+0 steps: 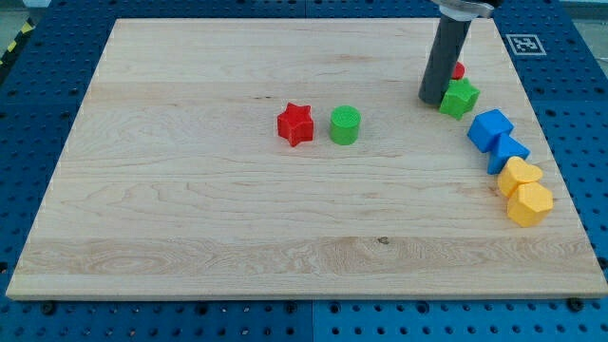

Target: Push the red star to the top center

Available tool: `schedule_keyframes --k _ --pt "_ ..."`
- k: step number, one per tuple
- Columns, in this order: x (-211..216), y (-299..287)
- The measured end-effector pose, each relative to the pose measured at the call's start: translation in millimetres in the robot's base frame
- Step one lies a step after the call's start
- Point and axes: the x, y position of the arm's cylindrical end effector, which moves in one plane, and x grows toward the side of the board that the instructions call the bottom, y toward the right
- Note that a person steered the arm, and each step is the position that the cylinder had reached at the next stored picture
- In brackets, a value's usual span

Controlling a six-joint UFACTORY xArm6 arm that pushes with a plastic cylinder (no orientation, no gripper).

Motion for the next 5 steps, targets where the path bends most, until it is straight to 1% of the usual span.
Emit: schedule_keyframes --k 1,2,3,5 --pt "4.4 12.9" --pt "14.0 8.3" --pt "19.4 -36.1" --pt "19.4 -150.1"
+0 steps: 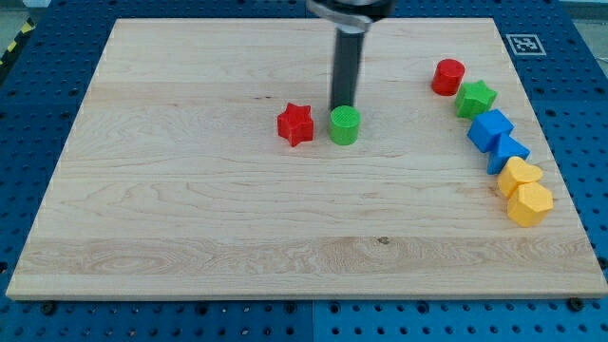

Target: Push the red star to the top center

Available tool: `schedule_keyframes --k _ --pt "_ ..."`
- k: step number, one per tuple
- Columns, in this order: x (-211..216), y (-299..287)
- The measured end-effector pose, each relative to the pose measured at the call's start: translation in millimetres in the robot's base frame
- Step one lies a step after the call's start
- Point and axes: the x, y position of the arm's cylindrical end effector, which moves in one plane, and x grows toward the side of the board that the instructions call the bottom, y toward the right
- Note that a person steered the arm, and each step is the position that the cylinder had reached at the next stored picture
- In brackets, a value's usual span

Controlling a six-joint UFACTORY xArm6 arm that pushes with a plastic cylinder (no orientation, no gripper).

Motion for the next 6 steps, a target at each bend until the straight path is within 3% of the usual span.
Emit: schedule_keyframes --k 2,3,4,6 --pt "13.6 -101.3" --pt "70.4 -102.2" --pt "86.1 -83.3" --pt "68.9 -54.4"
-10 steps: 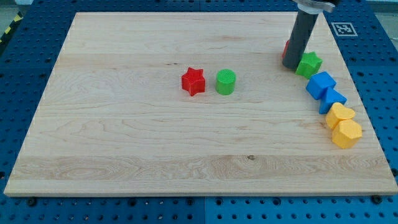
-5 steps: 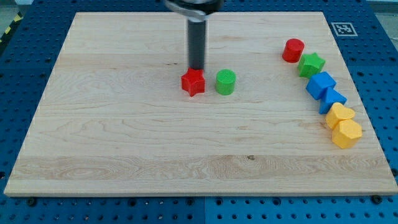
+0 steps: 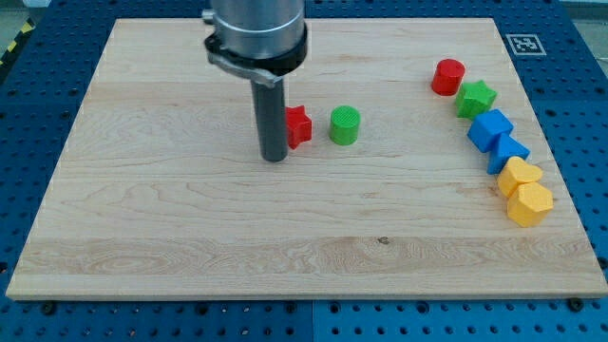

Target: Push the red star to the top center

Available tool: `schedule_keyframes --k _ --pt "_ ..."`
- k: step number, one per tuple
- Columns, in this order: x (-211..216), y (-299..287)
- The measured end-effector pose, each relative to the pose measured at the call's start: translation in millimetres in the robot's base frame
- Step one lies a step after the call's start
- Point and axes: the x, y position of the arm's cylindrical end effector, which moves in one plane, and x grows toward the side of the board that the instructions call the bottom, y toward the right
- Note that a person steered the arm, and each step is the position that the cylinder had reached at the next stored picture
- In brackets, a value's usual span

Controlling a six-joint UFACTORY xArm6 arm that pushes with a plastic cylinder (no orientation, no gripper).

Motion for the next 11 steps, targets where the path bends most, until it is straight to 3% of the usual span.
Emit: schedule_keyframes --k 2,3,5,11 --pt "-28.4 43.4" --pt "-40.4 38.4" --pt "0.1 27.7" --pt "-73.8 16.0"
